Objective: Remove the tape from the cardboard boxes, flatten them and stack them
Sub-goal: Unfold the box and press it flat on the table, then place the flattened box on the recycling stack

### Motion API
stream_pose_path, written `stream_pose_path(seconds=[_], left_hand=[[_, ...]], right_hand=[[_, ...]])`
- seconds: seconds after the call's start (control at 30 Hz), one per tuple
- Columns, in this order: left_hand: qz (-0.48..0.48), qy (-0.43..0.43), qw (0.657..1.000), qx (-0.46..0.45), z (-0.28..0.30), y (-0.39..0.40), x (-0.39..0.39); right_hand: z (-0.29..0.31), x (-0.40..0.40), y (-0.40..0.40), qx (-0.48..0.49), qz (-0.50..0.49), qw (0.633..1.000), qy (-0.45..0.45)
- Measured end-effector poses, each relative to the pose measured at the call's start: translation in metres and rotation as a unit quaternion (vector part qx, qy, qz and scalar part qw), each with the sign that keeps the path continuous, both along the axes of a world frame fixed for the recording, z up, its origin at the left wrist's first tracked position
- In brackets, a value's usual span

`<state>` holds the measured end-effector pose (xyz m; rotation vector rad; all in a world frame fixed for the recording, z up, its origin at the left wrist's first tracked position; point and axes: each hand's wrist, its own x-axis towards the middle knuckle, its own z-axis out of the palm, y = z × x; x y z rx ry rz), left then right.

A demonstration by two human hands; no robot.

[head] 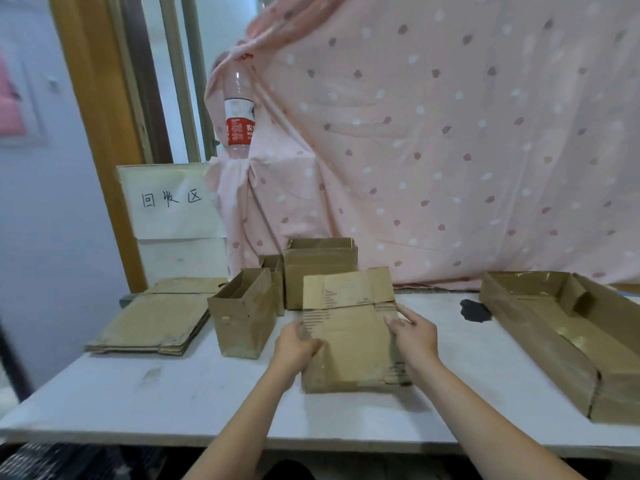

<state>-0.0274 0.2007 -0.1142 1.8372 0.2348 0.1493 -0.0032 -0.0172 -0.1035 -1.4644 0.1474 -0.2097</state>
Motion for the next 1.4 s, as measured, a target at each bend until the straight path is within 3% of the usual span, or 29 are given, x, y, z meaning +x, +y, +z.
stream_pose_path(seconds=[0.07, 0.2, 0.5, 0.77, 1.0, 1.2, 1.3, 1.4], left_hand=[[0.015, -0.07, 0.997, 0.002, 0.018, 0.011, -0.014], [0.088, -0.178, 0.98, 0.015, 0.056, 0.047, -0.038], [0.206, -0.188, 0.957, 0.082, 0.101, 0.175, -0.081], [0.293, -0.156, 0.941, 0.064, 0.104, 0.304, -0.069], [0.304, -0.104, 0.941, 0.11, 0.093, 0.386, -0.011], [0.267, -0.023, 0.949, 0.169, 0.064, 0.421, 0.05], [0.251, 0.001, 0.951, 0.181, 0.047, 0.43, 0.076], [0.23, 0.022, 0.951, 0.204, 0.028, 0.433, 0.094]], right_hand=[[0.017, -0.008, 0.016, 0.008, 0.018, 0.999, -0.042], [0.053, -0.026, 0.064, -0.074, 0.126, 0.981, -0.124], [0.086, -0.039, 0.213, -0.084, 0.161, 0.966, -0.185], [0.086, -0.026, 0.35, -0.263, 0.232, 0.925, -0.149], [0.069, 0.015, 0.434, -0.28, 0.194, 0.935, -0.095], [0.03, 0.054, 0.477, -0.403, 0.207, 0.89, -0.061], [0.017, 0.072, 0.493, -0.463, 0.157, 0.872, 0.0], [0.007, 0.085, 0.497, -0.52, 0.151, 0.841, 0.007]])
